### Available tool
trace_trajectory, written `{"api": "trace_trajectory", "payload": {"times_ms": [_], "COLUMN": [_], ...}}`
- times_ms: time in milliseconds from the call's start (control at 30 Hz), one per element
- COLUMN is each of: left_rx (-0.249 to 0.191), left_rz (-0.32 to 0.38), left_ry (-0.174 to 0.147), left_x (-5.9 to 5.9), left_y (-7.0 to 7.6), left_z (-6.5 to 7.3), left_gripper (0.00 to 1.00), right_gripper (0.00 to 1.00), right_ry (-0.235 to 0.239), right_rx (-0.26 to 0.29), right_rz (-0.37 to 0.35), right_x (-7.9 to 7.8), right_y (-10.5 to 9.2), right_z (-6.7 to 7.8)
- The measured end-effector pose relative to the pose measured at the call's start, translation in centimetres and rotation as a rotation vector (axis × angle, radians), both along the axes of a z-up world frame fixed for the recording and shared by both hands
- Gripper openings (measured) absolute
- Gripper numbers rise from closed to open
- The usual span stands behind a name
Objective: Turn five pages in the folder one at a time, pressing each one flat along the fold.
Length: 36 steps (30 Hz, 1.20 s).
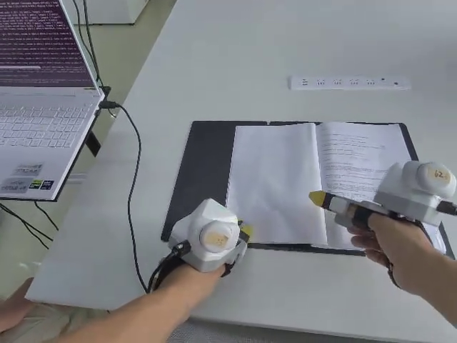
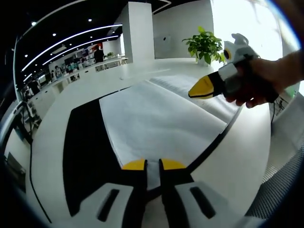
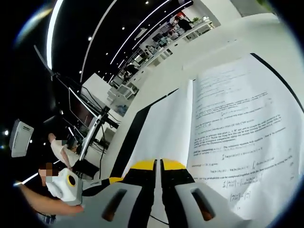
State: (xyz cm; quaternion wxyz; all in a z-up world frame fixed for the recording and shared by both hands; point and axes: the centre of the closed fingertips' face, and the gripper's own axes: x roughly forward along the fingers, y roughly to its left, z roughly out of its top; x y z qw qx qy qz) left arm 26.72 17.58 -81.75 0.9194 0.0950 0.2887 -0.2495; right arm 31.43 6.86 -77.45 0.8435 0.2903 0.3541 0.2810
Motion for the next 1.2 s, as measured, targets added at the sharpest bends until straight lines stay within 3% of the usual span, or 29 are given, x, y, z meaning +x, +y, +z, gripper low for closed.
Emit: {"api": "trace_trajectory", "payload": {"times_ms": [200, 267, 333, 367, 400, 500, 600, 667, 767, 1033, 1200], "left_rx": [0.022, 0.018, 0.019, 0.026, 0.027, 0.029, 0.028, 0.026, 0.029, 0.032, 0.032], "left_rz": [-0.005, -0.002, -0.004, -0.009, -0.009, -0.009, -0.005, -0.004, -0.004, 0.001, 0.006], "left_ry": [-0.019, -0.018, -0.015, -0.014, -0.012, -0.01, -0.009, -0.01, -0.006, -0.002, -0.006], "left_x": [0.1, 0.1, 0.1, 0.1, 0.1, 0.1, 0.1, 0.2, 0.3, 0.5, 0.6], "left_y": [0.1, 0.1, 0.1, 0.1, 0.1, 0.1, 0.1, 0.1, 0.0, 0.0, 0.0], "left_z": [-0.1, -0.1, -0.2, -0.3, -0.3, -0.2, -0.2, -0.2, -0.2, -0.2, -0.3], "left_gripper": [0.09, 0.09, 0.09, 0.09, 0.09, 0.09, 0.09, 0.09, 0.09, 0.09, 0.09], "right_gripper": [0.01, 0.0, 0.0, 0.0, 0.0, 0.0, 0.0, 0.0, 0.0, 0.0, 0.0], "right_ry": [0.031, 0.074, 0.126, 0.167, 0.174, 0.201, 0.247, 0.232, 0.264, 0.285, 0.273], "right_rx": [0.033, 0.08, 0.091, 0.129, 0.151, 0.131, 0.214, 0.221, 0.268, 0.317, 0.333], "right_rz": [-0.02, -0.039, -0.07, -0.09, -0.094, -0.121, -0.169, -0.195, -0.249, -0.314, -0.34], "right_x": [2.3, 3.2, 4.4, 5.0, 5.4, 6.6, 8.1, 9.6, 11.1, 15.0, 17.1], "right_y": [0.0, -0.1, -0.7, -0.8, -0.8, -1.4, -1.4, -1.7, -1.9, -2.1, -2.0], "right_z": [0.5, 0.3, -0.8, -1.2, -1.4, -2.6, -2.5, -2.6, -2.8, -3.3, -3.6]}}
